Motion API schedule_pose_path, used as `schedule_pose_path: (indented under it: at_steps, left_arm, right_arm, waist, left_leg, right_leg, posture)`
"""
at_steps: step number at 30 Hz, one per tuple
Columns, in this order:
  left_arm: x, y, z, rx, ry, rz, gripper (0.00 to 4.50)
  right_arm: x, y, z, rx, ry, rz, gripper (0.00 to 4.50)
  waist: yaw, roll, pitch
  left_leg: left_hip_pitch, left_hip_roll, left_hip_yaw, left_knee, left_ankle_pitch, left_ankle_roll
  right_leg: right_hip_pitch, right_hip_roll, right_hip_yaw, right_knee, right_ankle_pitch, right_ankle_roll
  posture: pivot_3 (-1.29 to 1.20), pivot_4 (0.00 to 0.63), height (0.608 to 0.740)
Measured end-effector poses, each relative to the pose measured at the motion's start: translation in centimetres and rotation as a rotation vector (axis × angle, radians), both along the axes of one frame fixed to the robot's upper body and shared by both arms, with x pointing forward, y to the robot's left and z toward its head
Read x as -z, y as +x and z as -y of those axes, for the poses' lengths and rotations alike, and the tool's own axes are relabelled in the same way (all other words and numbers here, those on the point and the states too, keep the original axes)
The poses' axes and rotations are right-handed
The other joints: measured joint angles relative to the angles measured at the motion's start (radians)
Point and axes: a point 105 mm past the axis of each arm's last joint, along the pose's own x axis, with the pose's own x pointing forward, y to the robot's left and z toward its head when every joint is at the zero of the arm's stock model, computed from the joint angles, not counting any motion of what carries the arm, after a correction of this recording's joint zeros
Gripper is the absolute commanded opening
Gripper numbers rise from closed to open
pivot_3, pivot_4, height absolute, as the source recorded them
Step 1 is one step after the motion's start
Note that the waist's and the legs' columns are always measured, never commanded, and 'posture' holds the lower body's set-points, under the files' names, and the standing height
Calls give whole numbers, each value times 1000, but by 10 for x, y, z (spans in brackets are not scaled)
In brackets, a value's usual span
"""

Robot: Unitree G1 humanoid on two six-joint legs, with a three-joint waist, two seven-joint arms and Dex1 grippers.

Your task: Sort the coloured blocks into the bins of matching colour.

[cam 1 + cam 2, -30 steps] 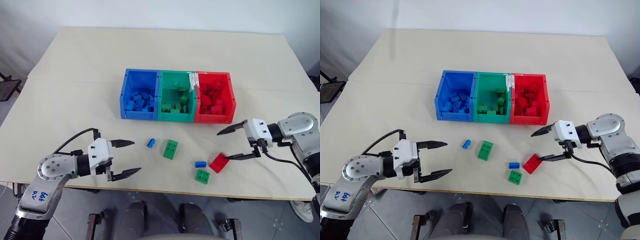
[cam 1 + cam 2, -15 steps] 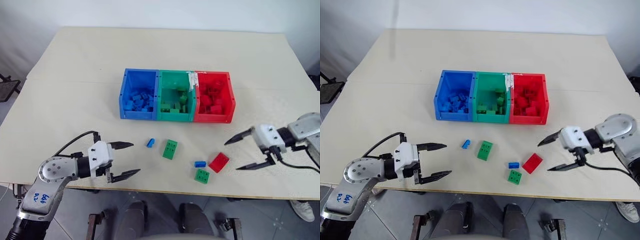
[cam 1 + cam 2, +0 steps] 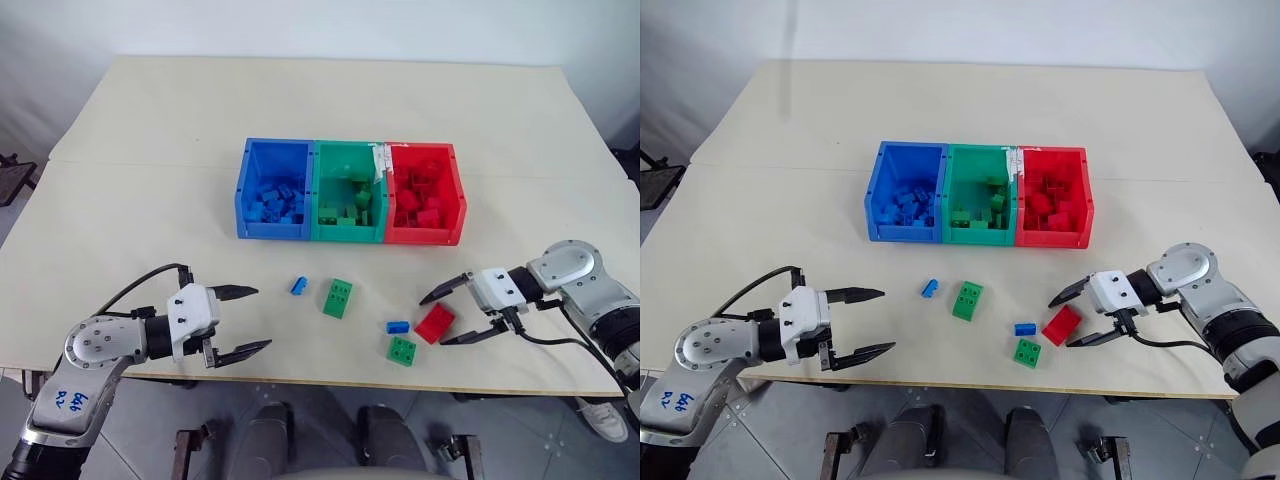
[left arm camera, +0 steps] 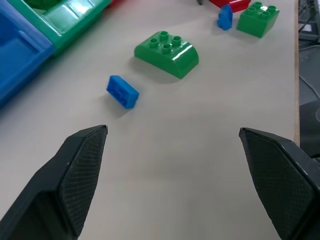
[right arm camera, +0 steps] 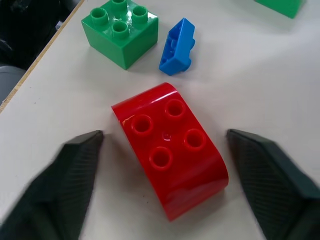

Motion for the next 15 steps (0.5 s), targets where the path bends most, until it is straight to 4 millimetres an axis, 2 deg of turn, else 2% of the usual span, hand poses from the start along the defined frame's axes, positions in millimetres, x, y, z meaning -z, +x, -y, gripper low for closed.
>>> schedule_pose_path:
  at_steps: [5, 12, 15]
  left_arm:
    - [-2, 0, 2, 8, -1, 8, 4500]
    - [-2, 11, 10, 29, -29, 19, 4500]
    - [0, 17, 8, 18, -38, 24, 4500]
  right_arm:
    - [0, 2, 4, 9, -6, 12, 1467]
    - [0, -2, 17, 87, 30, 0, 1466]
    - [-11, -1, 32, 193, 63, -13, 1466]
  waist:
    - [1, -1, 0]
    - [8, -1, 0]
    - [9, 0, 0]
  left_leg:
    - [1, 0, 0, 1, 0, 0]
    - [0, -1, 0, 1, 0, 0]
    - [-1, -1, 0, 1, 0, 0]
  right_leg:
    - [1, 0, 0, 0, 0, 0]
    - [1, -1, 0, 1, 1, 0]
    - [0, -1, 0, 0, 1, 0]
  posture:
    - [0, 150, 740]
    - [0, 150, 740]
    - [0, 150, 740]
